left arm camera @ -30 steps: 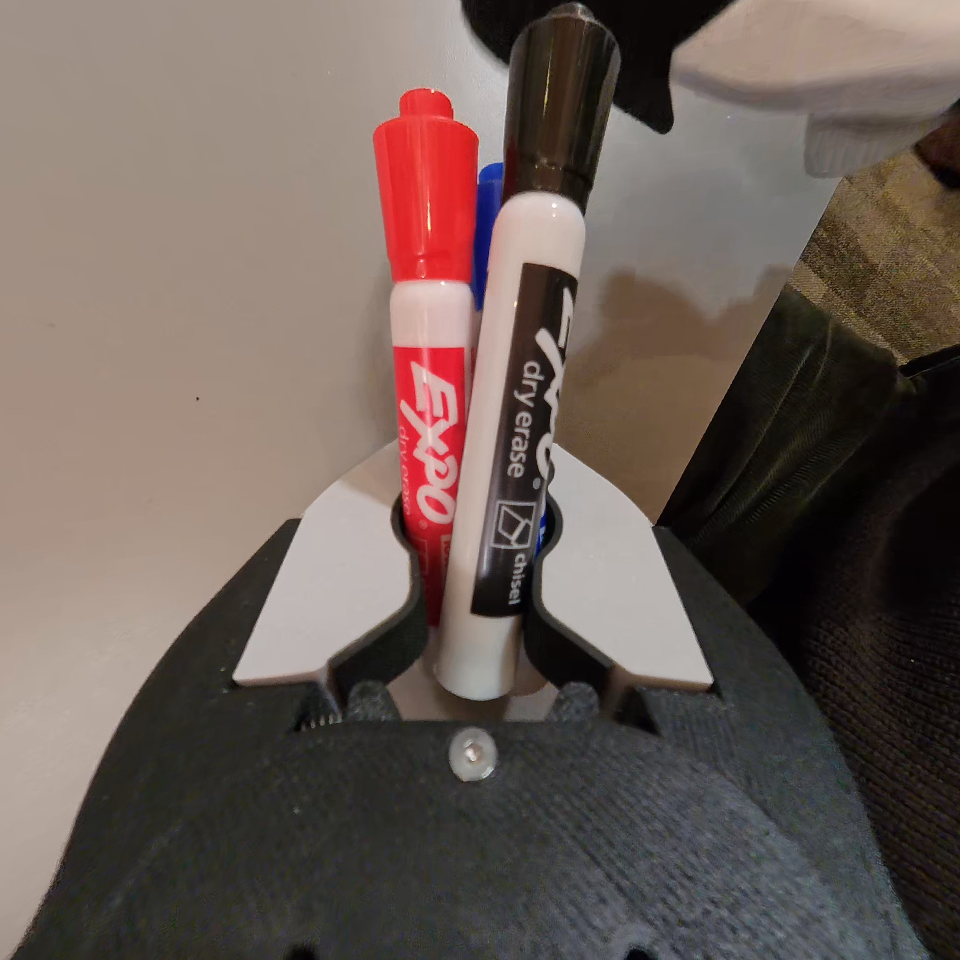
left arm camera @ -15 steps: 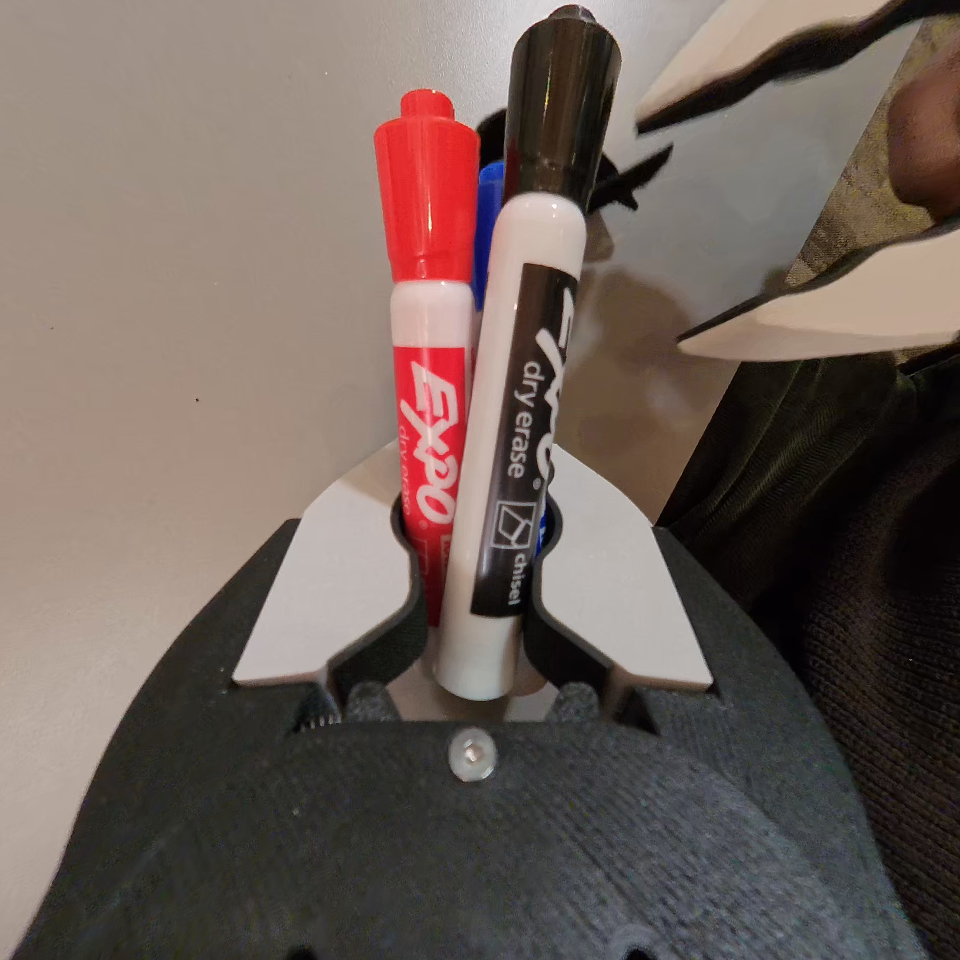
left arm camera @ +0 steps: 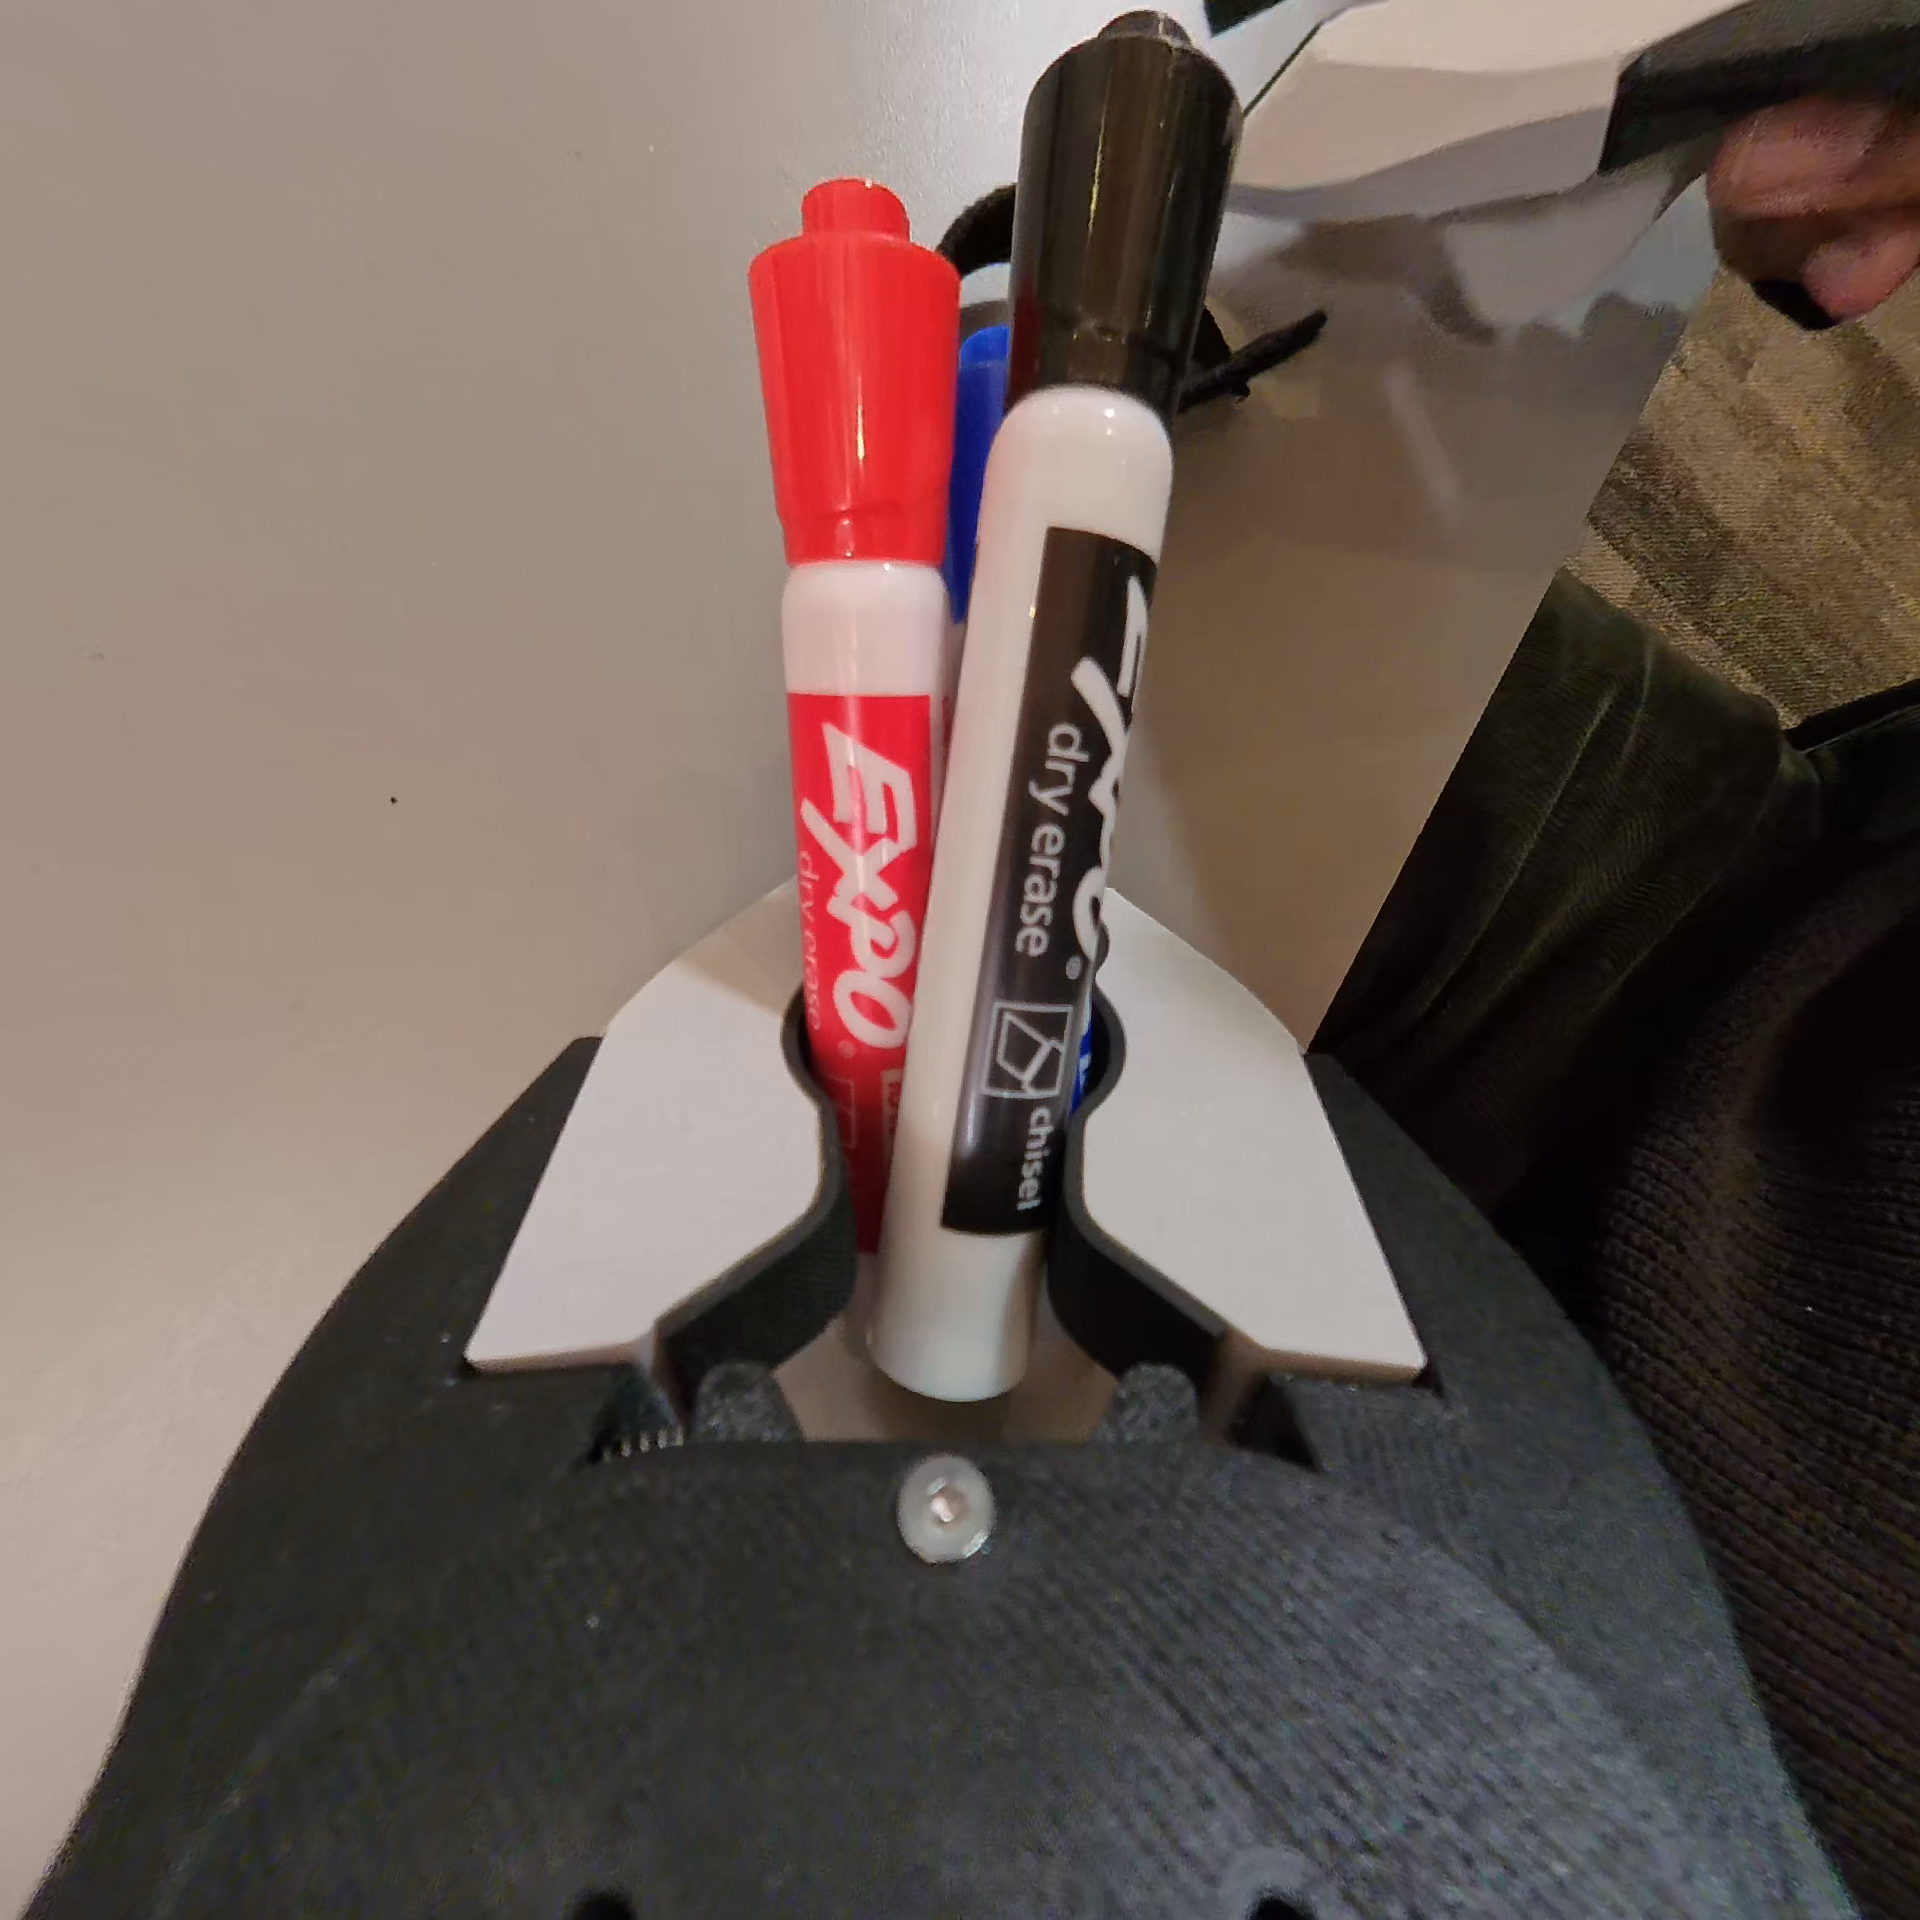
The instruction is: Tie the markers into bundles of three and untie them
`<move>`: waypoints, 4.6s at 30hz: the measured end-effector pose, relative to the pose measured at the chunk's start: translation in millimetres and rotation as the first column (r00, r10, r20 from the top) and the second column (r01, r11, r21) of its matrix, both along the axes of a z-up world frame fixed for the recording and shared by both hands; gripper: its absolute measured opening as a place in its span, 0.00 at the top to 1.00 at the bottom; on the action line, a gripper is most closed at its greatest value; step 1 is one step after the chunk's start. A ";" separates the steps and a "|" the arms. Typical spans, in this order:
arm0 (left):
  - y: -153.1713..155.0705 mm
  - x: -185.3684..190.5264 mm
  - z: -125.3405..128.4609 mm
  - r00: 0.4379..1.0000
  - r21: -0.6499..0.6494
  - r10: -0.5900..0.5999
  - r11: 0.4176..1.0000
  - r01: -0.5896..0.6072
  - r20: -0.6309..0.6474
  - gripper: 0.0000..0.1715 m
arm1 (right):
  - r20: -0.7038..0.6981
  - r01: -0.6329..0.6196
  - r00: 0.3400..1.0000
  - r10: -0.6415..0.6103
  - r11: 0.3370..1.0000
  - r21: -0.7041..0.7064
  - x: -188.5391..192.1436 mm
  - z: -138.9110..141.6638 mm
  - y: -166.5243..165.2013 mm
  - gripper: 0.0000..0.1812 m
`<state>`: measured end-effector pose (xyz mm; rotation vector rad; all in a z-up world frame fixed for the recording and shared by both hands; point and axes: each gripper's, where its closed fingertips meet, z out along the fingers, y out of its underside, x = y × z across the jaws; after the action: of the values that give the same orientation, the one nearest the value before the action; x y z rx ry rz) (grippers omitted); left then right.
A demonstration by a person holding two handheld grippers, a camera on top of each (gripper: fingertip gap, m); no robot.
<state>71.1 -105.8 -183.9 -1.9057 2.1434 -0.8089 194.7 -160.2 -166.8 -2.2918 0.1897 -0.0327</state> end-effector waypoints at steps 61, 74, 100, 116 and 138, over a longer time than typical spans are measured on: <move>-0.1 -0.6 -1.2 1.000 0.046 -0.014 0.999 0.014 0.002 0.73 | -0.204 -0.112 0.970 0.130 0.989 0.096 -37.3 16.1 16.0 0.98; 0.1 -0.7 -1.2 1.000 0.044 -0.029 0.999 0.029 0.005 0.73 | -0.164 -0.085 0.981 0.099 0.992 0.091 -36.6 7.2 22.3 0.93; -27.0 -63.7 3.1 0.894 -0.087 -0.434 0.900 0.427 -0.107 0.73 | -0.026 -0.497 0.849 0.528 0.813 0.302 -121.7 54.9 19.2 0.77; -27.3 -62.6 5.5 0.912 -0.179 -0.404 0.904 0.388 -0.067 0.73 | -0.605 -0.362 0.618 0.502 0.865 0.348 -126.5 50.7 8.4 0.74; -27.3 -61.6 5.2 0.914 -0.159 -0.394 0.912 0.377 -0.094 0.73 | -0.818 -0.206 0.326 0.474 0.880 0.427 -138.7 70.1 14.8 0.68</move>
<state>9.5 -133.1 -178.7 -1.6460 2.6589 -0.9495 56.1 -145.4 -96.6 -1.7796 0.2299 1.4574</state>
